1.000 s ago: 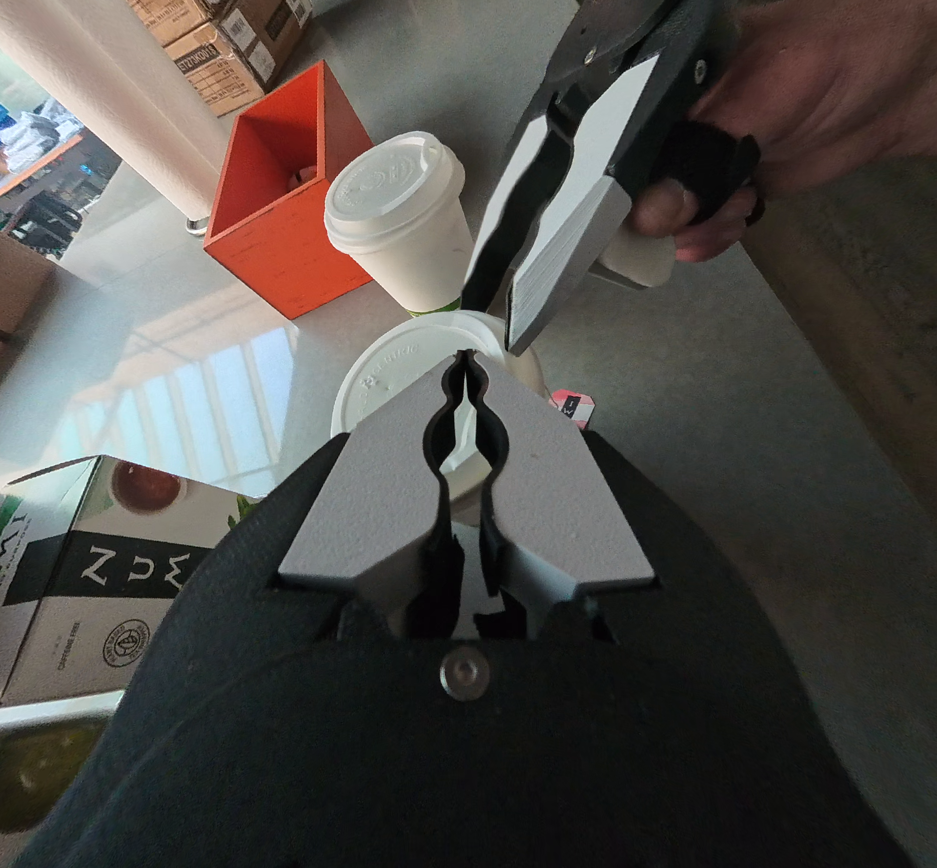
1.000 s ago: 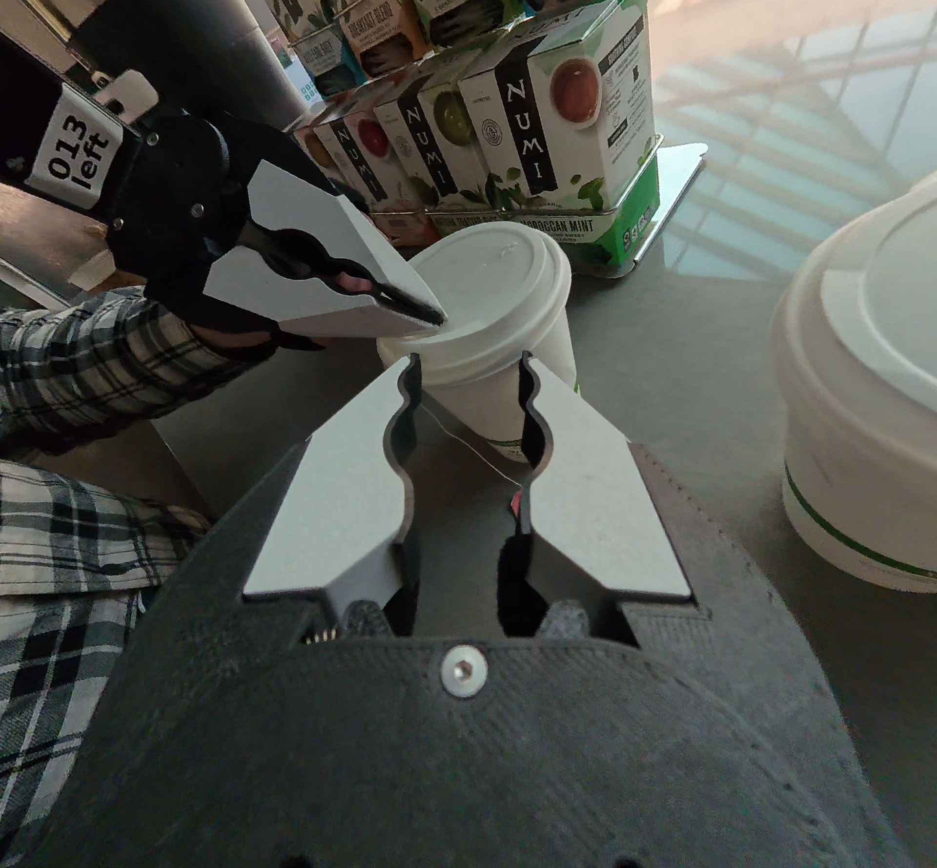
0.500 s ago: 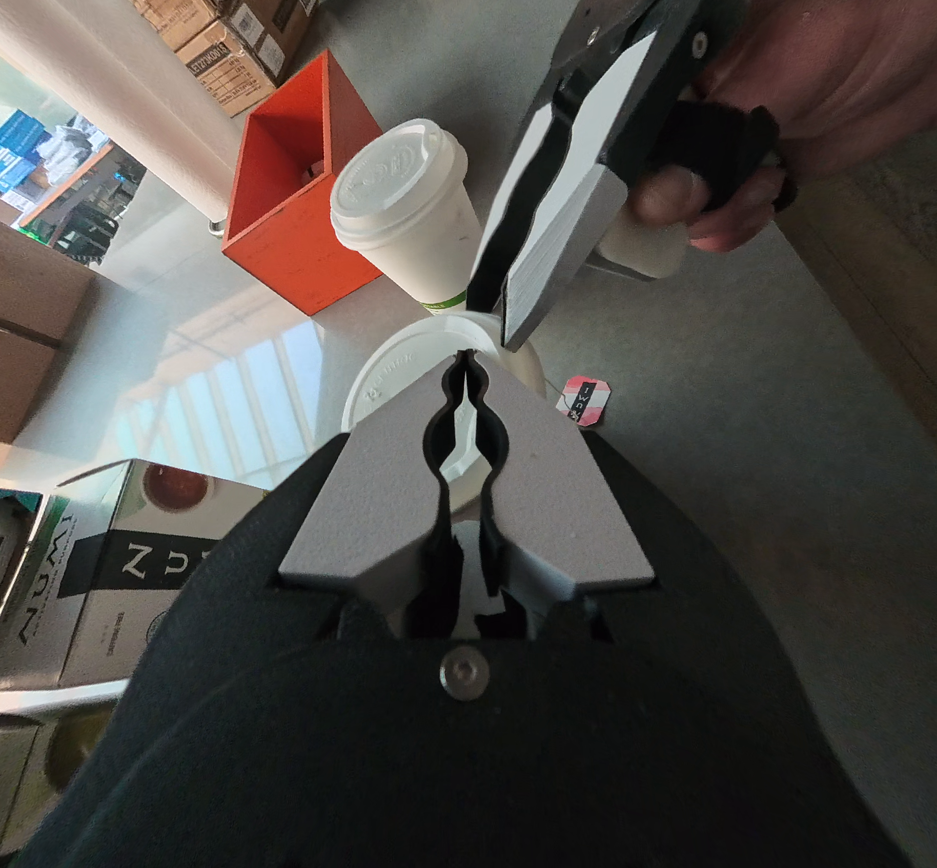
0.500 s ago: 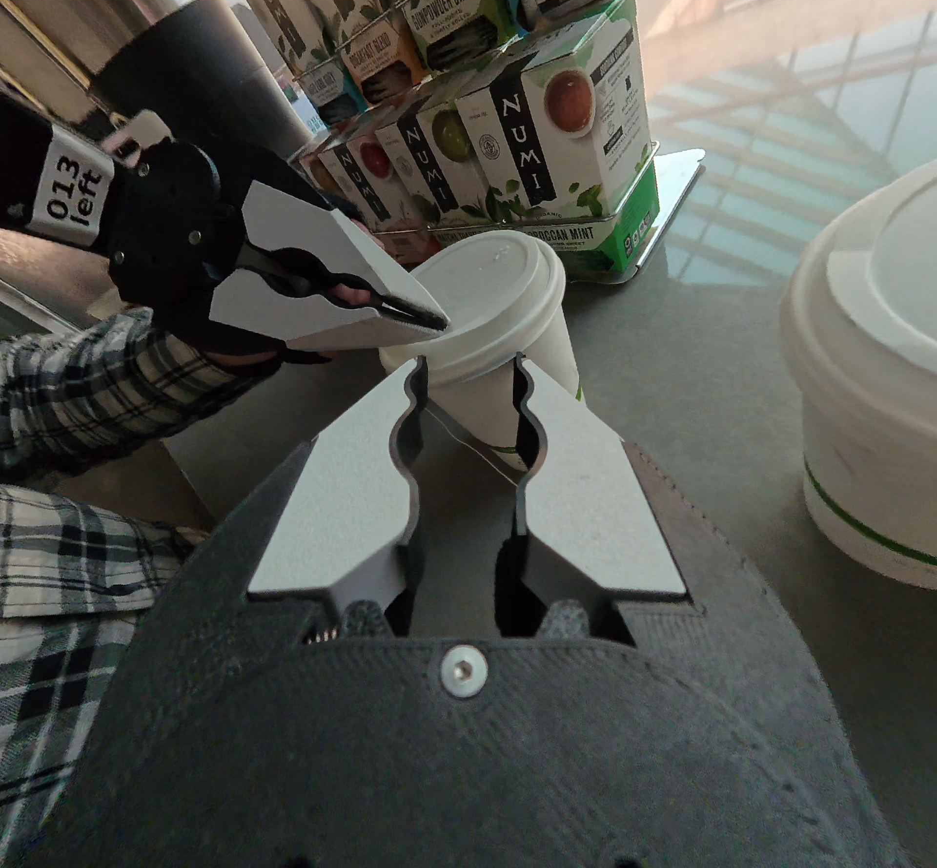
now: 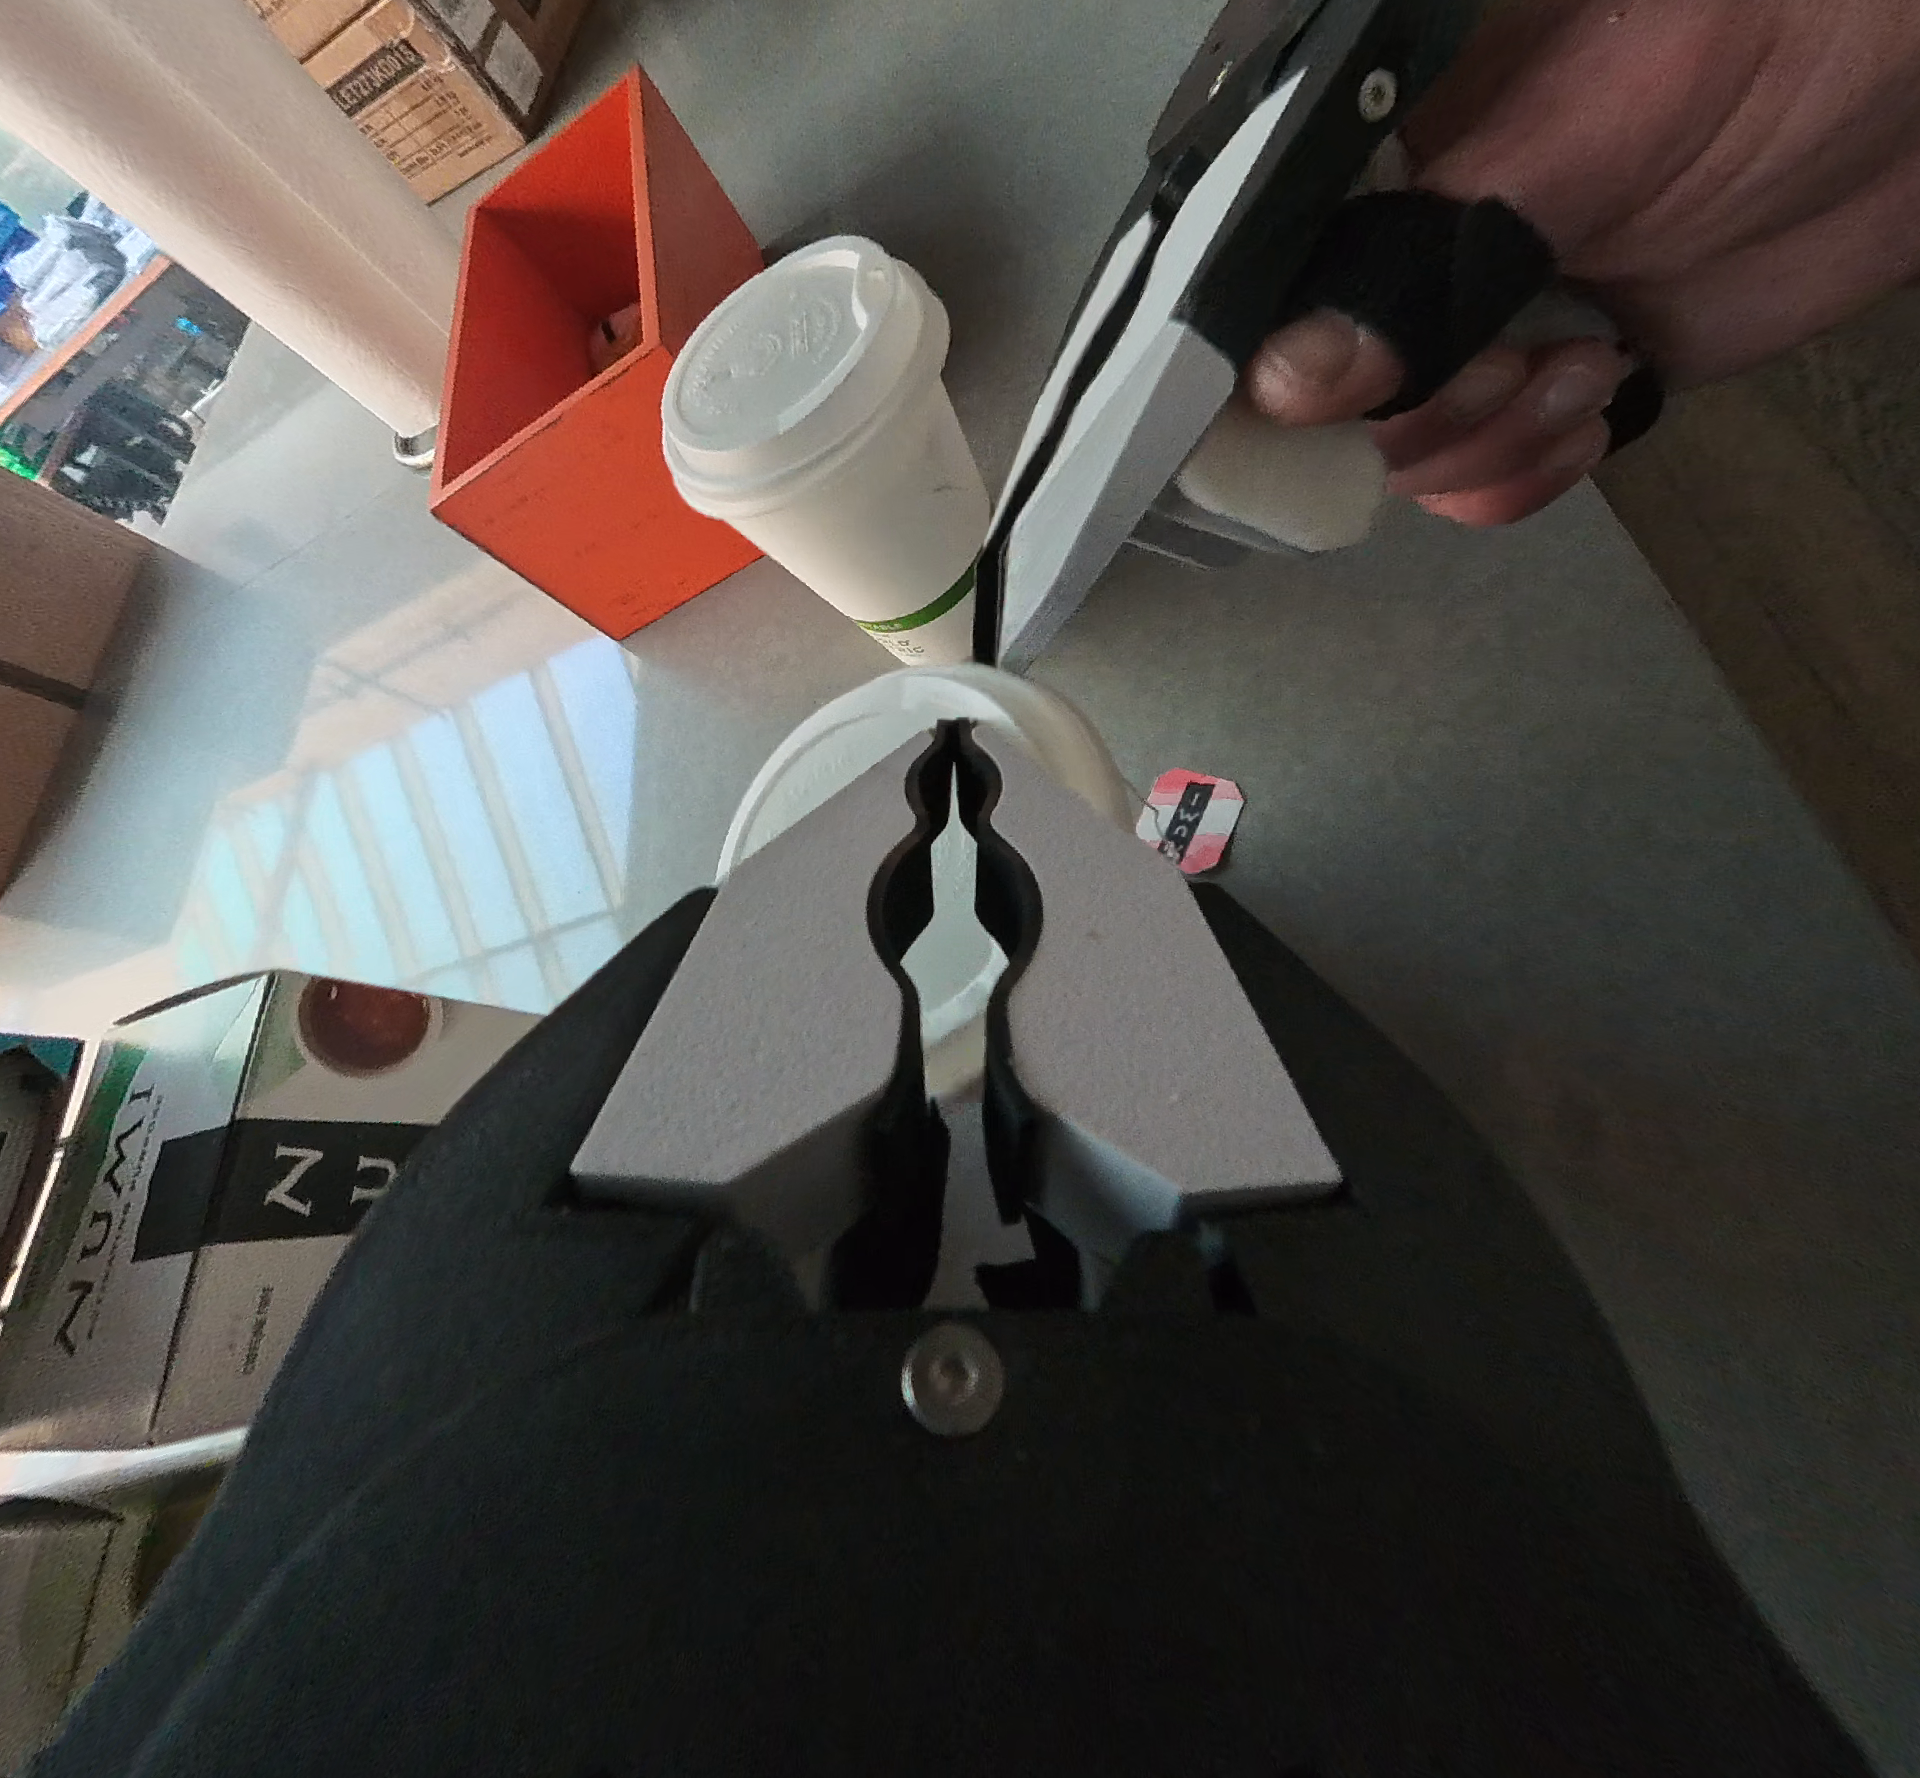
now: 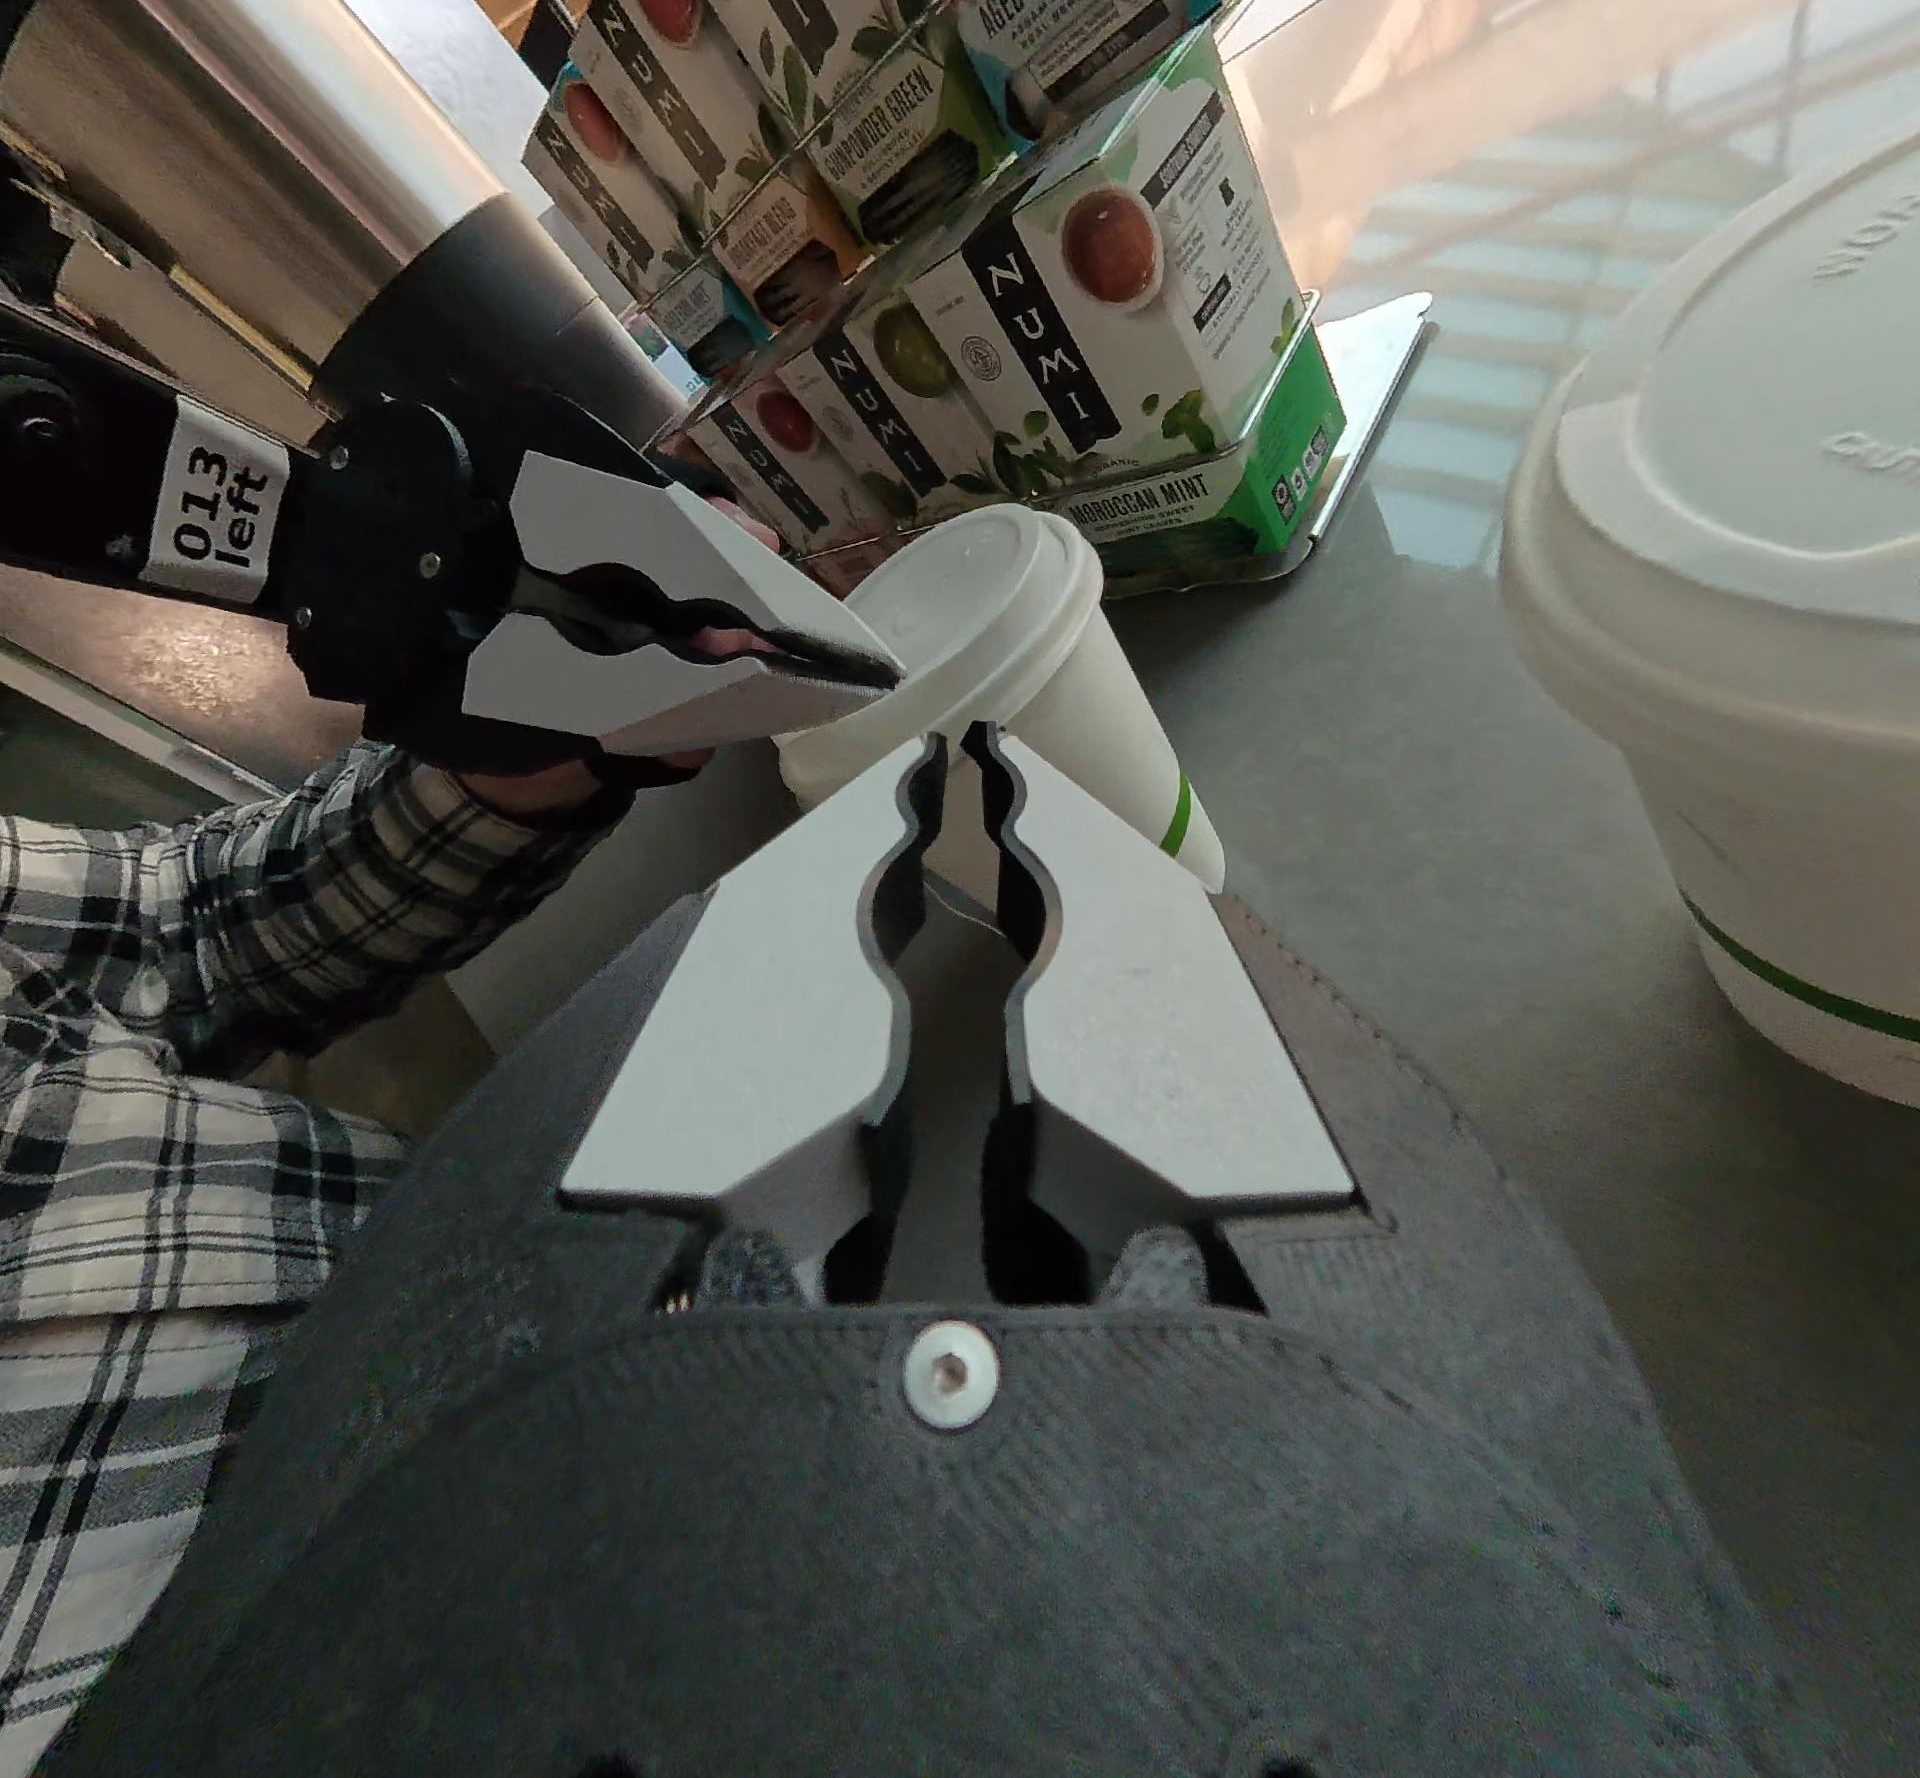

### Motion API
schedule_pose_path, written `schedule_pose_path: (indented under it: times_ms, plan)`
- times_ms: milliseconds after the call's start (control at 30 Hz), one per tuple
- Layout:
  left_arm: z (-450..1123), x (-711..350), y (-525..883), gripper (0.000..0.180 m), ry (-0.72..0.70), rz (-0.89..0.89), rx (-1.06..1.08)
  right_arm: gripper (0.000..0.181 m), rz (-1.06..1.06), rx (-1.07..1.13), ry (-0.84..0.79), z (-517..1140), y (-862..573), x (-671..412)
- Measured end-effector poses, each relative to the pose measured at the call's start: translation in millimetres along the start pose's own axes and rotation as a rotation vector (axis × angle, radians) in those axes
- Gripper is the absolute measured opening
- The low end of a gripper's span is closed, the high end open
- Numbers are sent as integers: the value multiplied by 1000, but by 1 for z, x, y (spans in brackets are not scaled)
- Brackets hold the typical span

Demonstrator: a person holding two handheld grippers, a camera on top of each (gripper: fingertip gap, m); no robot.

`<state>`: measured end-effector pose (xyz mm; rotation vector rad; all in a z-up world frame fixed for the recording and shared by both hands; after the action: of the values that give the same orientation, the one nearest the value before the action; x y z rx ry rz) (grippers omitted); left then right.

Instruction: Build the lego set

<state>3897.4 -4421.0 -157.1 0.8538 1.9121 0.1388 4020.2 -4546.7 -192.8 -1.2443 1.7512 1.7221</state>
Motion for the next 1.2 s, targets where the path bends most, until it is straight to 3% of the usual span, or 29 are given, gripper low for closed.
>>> schedule_pose_path:
  times_ms: [133,333,700,733,1200]
  plan:
    - [0,0,-1,0,-3,21,-6,1,31,-11,-24,-2,-3,2]
    - [0,0,-1,0,-10,27,-9,17,140,-62,-54,-2,-7,8]
    - [0,0,-3,0,-7,68,-3,9,202,-136,-99,0,-11,12]
    - [0,1,-3,0,-9,73,-1,0,203,-134,-120,-1,-14,14]
    - [-1,3,-3,0,-8,106,6,0,190,-159,-157,0,-17,18]
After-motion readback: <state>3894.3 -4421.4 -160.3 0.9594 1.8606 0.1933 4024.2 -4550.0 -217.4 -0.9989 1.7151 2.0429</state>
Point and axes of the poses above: each gripper's, where its closed fingertips meet, z out along the fingers, x out of its underside, y = z × x across the jaws, the point moved 10 cm from there along -z, back along the fingers, and after that the axes turned 1 degree about z, right-handed, at the moved point
